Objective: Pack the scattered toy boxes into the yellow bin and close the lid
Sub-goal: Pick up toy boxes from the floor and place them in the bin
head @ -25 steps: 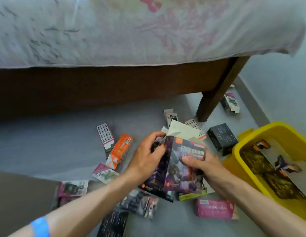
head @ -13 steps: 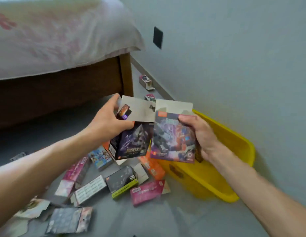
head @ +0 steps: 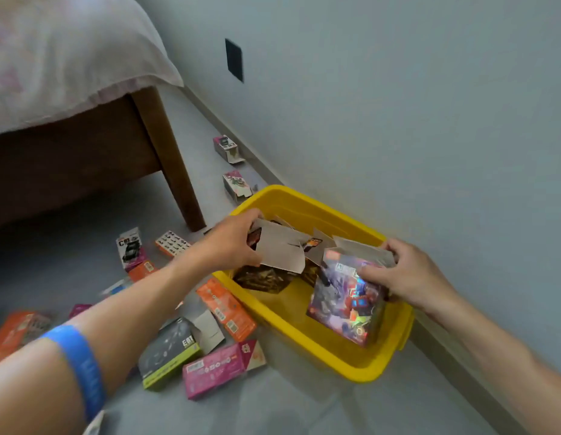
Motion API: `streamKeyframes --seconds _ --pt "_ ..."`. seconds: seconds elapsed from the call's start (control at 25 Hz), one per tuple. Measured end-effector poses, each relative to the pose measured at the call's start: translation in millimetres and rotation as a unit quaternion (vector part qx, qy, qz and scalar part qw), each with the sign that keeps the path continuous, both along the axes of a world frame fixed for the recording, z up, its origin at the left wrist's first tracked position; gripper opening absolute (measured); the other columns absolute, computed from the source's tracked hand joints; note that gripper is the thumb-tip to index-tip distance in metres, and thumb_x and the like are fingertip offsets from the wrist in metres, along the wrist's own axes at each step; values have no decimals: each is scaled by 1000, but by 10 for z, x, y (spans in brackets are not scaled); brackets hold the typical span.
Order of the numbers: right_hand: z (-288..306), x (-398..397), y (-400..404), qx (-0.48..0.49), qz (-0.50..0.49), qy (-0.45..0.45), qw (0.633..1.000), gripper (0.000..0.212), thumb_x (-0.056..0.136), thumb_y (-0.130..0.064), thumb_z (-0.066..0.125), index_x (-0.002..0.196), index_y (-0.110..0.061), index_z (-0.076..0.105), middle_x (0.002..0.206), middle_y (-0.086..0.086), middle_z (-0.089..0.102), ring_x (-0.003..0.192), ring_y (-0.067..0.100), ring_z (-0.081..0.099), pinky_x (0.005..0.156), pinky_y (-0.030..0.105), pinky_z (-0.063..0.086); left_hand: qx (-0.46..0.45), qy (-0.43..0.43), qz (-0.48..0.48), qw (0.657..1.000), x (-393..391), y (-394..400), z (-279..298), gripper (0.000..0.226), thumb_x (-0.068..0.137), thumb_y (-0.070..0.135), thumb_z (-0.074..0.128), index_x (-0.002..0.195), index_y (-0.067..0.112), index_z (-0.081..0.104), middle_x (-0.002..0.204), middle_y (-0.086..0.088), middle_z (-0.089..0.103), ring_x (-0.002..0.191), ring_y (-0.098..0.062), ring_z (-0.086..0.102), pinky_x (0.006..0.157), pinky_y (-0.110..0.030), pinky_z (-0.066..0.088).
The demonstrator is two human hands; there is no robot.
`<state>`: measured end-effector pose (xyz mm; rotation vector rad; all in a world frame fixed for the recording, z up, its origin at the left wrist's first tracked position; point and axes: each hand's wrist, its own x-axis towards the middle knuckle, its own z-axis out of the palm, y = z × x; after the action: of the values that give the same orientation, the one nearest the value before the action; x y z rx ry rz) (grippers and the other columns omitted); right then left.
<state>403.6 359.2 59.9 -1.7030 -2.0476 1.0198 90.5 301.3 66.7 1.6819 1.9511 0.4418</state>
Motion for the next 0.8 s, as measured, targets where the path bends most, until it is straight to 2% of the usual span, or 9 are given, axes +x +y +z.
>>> streamKeyframes --seconds 0.08,0.16,0.28,0.36,0.44,0.52,0.64,0.72,0.8 --pt "-160 -120 -31 16 33 -55 998 41 61 -45 82 84 -31 51 84 -12 64 73 7 62 50 27 45 -8 32 -32 999 20 79 -222 57 75 20 82 117 33 46 115 5 63 96 -16 62 77 -37 60" --pt "-354 -251 -73 17 57 -93 994 40 64 -37 80 83 -32 46 83 -11 62 70 7 58 49 25 38 7 76 -27 997 19 146 -367 66 79 13 78 128 35 41 124 3 60 103 -18 60 79 -37 59" --pt "-615 -467 -61 66 100 -155 981 39 74 -28 79 84 -27 41 95 -4 59 76 15 56 58 26 35 90 263 -53 959 77 195 -557 74 80 6 74 142 28 38 139 -4 49 118 -24 52 88 -36 54" --pt "-743 -582 -15 91 113 -163 976 41 78 -27 79 89 -24 40 100 0 56 86 22 56 64 29 34 94 320 -119 935 147 167 -664 60 83 11 71 135 26 46 129 -2 52 101 -17 49 72 -26 47" --pt "-840 -641 17 92 111 -165 976 42 79 -29 80 92 -24 40 105 2 56 93 24 57 66 29 36 19 311 -153 938 174 155 -726 49 85 14 67 131 26 51 120 1 53 84 -12 43 55 -19 33" --pt "-906 -669 29 104 110 -219 964 41 82 -34 78 102 -23 44 115 2 57 100 23 56 66 29 38 -54 294 -143 944 140 197 -737 44 88 15 67 129 26 56 116 2 59 79 -13 47 51 -19 31" --pt "-932 -674 64 113 131 -317 932 53 86 -41 72 125 -23 41 129 1 54 109 25 57 66 31 44 -112 281 -129 944 130 270 -766 28 94 12 61 120 18 64 113 -3 67 90 -18 63 67 -25 52" --pt "-952 -667 94 100 146 -328 928 54 87 -39 71 126 -24 38 128 3 58 107 27 63 65 33 46 -112 278 -125 946 139 292 -812 20 97 12 56 113 15 68 110 -5 69 93 -20 66 78 -27 56" --pt "-946 -647 111 85 146 -308 936 48 87 -35 70 123 -26 40 120 3 65 102 28 66 66 33 48 -115 269 -133 947 124 309 -802 19 98 14 56 113 14 68 108 -5 68 90 -18 66 77 -27 56"
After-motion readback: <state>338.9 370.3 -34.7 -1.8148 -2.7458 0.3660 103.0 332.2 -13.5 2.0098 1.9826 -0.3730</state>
